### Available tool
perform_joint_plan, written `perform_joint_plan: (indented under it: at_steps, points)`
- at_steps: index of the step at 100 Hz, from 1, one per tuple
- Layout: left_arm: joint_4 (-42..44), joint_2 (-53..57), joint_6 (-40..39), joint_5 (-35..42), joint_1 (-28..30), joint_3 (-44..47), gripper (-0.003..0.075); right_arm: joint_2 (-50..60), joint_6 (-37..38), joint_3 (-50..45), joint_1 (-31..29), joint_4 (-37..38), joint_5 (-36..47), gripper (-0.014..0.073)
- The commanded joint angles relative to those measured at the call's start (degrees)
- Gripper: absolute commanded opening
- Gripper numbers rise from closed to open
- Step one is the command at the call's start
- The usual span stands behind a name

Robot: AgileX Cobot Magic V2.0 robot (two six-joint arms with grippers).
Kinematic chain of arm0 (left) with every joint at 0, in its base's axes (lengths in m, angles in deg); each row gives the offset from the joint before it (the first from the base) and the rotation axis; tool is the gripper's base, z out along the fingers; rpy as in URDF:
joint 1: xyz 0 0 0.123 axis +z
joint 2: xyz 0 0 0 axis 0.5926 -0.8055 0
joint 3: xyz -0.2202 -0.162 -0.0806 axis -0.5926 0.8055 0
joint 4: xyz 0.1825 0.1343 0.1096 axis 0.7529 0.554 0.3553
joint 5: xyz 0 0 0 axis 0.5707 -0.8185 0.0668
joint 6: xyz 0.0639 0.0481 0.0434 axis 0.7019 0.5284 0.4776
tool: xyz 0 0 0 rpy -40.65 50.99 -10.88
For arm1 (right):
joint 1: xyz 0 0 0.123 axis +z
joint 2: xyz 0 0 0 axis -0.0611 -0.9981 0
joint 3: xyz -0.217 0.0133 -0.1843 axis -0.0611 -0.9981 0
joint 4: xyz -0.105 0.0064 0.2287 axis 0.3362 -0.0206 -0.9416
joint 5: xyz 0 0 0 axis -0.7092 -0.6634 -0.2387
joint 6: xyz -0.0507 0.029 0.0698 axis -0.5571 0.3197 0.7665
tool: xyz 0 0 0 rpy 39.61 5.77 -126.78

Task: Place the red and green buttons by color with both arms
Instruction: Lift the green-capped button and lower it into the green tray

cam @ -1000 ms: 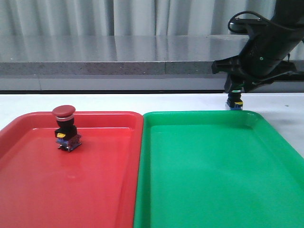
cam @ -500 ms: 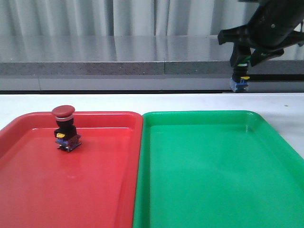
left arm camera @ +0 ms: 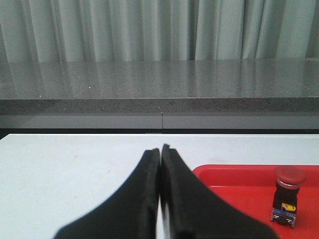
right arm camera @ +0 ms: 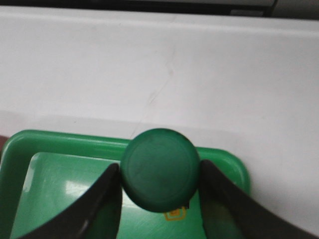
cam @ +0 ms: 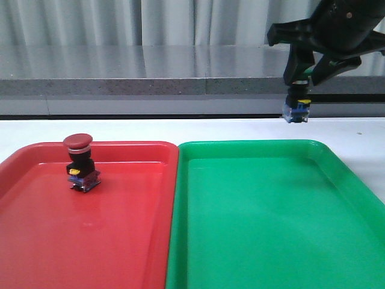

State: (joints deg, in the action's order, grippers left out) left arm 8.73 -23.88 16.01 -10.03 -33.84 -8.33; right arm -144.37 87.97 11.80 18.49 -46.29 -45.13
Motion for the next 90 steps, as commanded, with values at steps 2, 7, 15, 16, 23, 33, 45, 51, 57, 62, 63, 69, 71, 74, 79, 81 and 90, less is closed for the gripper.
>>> perform_joint_plan:
  at_steps: [2,7,15,16,23,33,45,51,57,62,63,69,71,74,79,81,90]
  points:
    - [-0.31,1.79,0.08,4.67,-0.24,1.47,-0.0019,4.05,1.54,-1.75,2.24,0.51,6.24,0.023]
    - [-0.31,1.79,0.08,4.67,-0.24,1.47,-0.0019,4.24,1.81,-3.21,3.49,0.51,7.26,0.023]
    - [-0.31,1.79,0.08,4.67,-0.24,1.47,-0.0019,4.12,2.53,-4.9,5.38,0.51,8.54,0.023]
    - [-0.31,1.79,0.08,4.67,-0.24,1.47,-0.0019,4.06,2.64,-5.0,5.51,0.51,8.65,0.023]
    - [-0.31,1.79,0.08,4.67,-0.24,1.47,-0.0019,3.94,3.19,-6.07,6.77,0.56,10.22,0.023]
    - [-0.31,1.79,0.08,4.67,-0.24,1.47,-0.0019,3.83,4.0,-7.33,7.94,0.56,12.44,0.023]
    - [-0.31,1.79,0.08,4.67,-0.24,1.47,-0.0019,3.72,4.13,-8.88,8.09,0.56,13.63,0.023]
    - [-0.31,1.79,0.08,4.67,-0.24,1.47,-0.0019,3.65,4.13,-9.75,8.09,0.56,13.93,0.023]
    - [-0.31,1.79,0.08,4.67,-0.24,1.47,-0.0019,3.58,4.13,-10.6,8.09,0.56,14.34,0.023]
    - [-0.31,1.79,0.08,4.67,-0.24,1.47,-0.0019,3.34,4.13,-11.42,8.09,0.56,15.01,0.023]
    - [-0.31,1.79,0.08,4.67,-0.24,1.47,-0.0019,3.34,4.13,-11.55,8.09,0.56,15.18,0.023]
    - [-0.31,1.79,0.08,4.67,-0.24,1.47,-0.0019,2.96,4.41,-12.67,8.09,0.52,16.27,0.023]
    - [-0.31,1.79,0.08,4.67,-0.24,1.47,-0.0019,2.86,4.61,-12.91,8.09,0.52,16.68,0.023]
    - [-0.31,1.79,0.08,4.67,-0.24,1.47,-0.0019,2.79,4.95,-13.62,8.09,0.52,17.17,0.023]
    - [-0.31,1.79,0.08,4.67,-0.24,1.47,-0.0019,2.79,5.37,-14.67,8.09,0.52,18.12,0.023]
    - [-0.31,1.79,0.08,4.67,-0.24,1.47,-0.0019,2.79,5.61,-15.02,8.09,0.52,18.48,0.023]
    - [-0.31,1.79,0.08,4.67,-0.24,1.47,-0.0019,2.79,5.71,-16.1,8.09,0.52,19.4,0.023]
